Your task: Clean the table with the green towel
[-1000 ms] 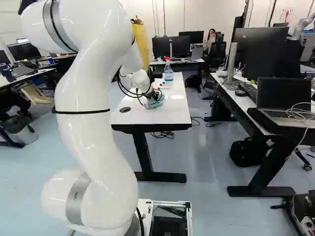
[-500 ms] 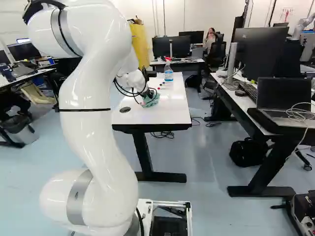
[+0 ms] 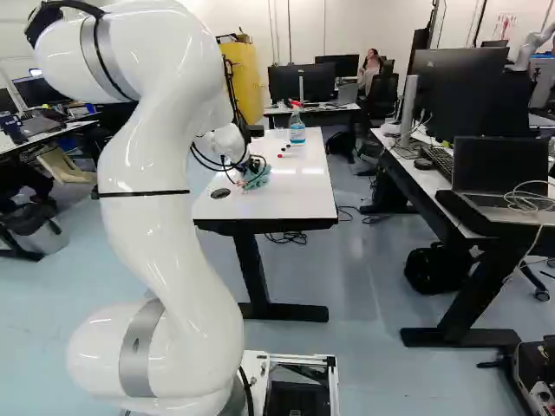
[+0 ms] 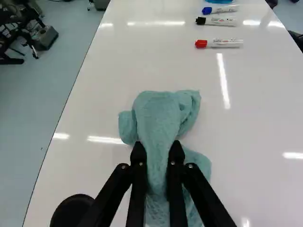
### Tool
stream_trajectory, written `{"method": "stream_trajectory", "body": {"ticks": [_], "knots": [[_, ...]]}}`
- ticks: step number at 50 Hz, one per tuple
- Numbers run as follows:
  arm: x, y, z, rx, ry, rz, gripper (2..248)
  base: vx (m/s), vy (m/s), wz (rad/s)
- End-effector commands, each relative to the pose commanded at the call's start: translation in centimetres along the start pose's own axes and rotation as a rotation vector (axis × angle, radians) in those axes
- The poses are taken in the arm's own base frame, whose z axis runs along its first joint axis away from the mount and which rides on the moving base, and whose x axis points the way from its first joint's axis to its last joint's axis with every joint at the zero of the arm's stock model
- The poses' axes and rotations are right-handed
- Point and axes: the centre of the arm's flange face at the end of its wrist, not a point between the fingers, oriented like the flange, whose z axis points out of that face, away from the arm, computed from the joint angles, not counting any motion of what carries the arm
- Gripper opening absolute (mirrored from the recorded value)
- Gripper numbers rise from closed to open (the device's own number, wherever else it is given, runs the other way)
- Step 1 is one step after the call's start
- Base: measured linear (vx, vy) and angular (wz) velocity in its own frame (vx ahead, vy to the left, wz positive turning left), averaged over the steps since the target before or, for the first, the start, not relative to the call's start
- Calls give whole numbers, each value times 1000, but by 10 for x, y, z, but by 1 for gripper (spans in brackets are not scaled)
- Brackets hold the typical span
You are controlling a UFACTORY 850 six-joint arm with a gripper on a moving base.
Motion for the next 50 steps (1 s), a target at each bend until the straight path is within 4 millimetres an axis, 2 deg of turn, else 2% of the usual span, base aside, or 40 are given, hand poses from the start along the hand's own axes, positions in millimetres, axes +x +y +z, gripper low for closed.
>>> {"method": "stream_trajectory", "body": {"ticks": [15,50], "knots": [[-13,-19,-14,22,-14,-23,48,0,0,0],[-55,-16,-62,22,-53,-28,48,0,0,0]]}}
